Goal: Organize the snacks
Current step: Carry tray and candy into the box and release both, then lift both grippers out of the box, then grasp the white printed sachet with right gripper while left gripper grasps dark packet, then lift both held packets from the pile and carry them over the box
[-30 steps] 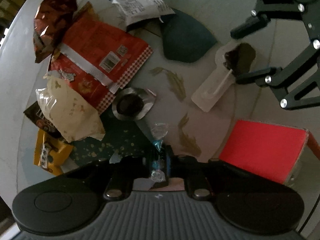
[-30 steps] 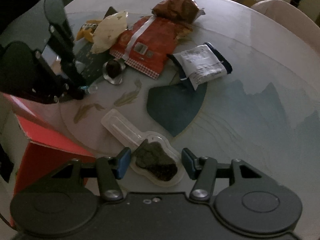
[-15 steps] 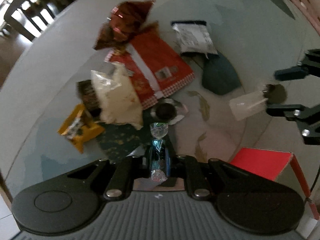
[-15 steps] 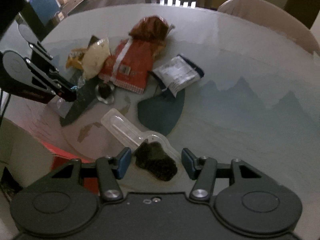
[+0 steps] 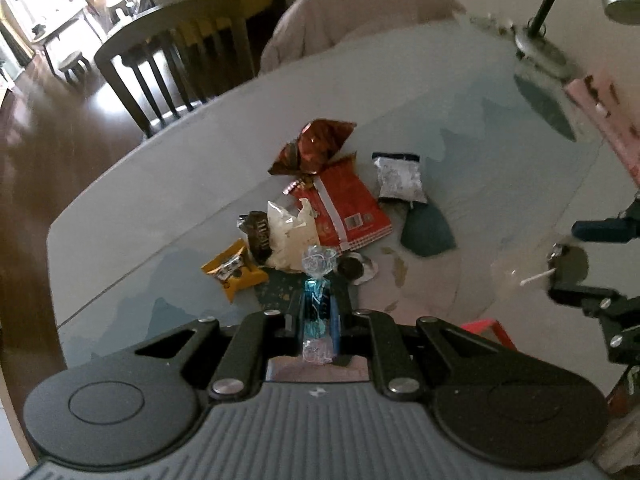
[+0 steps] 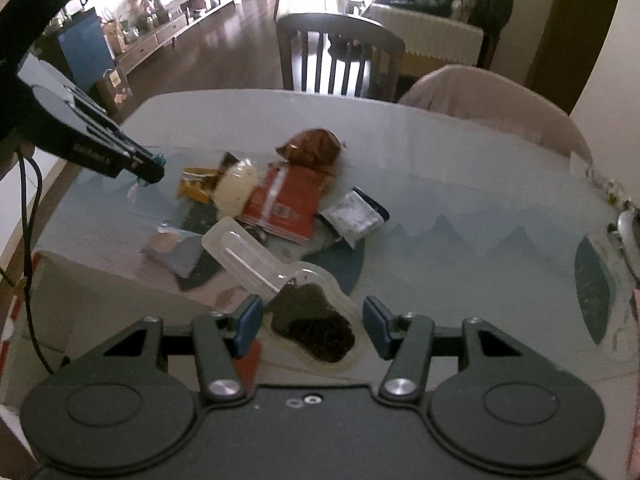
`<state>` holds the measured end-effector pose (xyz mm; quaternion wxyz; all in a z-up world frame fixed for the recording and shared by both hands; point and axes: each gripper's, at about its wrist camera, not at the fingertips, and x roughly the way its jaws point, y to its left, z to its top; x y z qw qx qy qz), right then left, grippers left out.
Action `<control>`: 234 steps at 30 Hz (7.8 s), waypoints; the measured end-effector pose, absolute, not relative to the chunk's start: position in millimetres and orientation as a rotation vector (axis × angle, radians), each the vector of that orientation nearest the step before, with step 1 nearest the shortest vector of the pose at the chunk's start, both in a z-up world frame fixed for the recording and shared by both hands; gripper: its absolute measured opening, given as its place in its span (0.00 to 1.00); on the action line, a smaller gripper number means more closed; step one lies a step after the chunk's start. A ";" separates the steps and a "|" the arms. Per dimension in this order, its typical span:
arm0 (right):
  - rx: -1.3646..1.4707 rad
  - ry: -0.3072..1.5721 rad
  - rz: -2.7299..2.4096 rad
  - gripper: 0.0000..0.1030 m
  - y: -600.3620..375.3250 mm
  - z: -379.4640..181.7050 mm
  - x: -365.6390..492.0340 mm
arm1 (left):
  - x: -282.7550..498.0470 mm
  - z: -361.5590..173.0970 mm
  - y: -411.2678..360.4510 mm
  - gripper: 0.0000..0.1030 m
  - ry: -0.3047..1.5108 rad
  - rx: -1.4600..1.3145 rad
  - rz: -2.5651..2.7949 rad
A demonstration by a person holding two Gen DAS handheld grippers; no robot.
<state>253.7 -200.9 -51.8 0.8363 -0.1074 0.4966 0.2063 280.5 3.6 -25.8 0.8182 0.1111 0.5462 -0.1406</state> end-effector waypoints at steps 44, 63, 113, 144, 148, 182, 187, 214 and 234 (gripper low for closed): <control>-0.596 1.228 0.715 0.53 -74.2 -157.0 107.0 | 90.7 -159.5 41.9 0.12 1.504 0.104 -0.264; -0.463 1.211 0.712 0.60 -90.0 -140.7 111.2 | 84.4 -143.2 42.0 0.23 1.462 0.062 -0.280; 0.027 1.075 0.325 0.99 -220.5 -59.6 340.5 | 294.0 -49.4 -7.7 0.71 1.251 -0.048 -0.067; 0.130 1.350 0.115 0.75 -190.1 -213.3 472.1 | 429.3 -196.7 -3.6 0.66 1.634 -0.321 0.157; 0.055 1.333 0.134 0.71 -182.0 -213.1 467.7 | 430.6 -200.9 -4.0 0.64 1.638 -0.301 0.155; 0.021 1.235 0.195 0.46 -218.0 -156.6 391.3 | 373.0 -153.1 3.7 0.32 1.484 -0.314 0.054; 0.019 1.191 0.207 0.46 -222.3 -124.4 367.9 | 361.8 -127.9 7.3 0.32 1.423 -0.317 0.021; -0.048 1.086 0.328 0.46 -171.0 -39.9 234.8 | 230.7 -11.1 30.1 0.32 1.257 -0.150 -0.076; -0.139 1.180 0.463 0.46 -110.7 -78.3 164.2 | 144.4 -58.0 63.7 0.32 1.375 -0.049 -0.108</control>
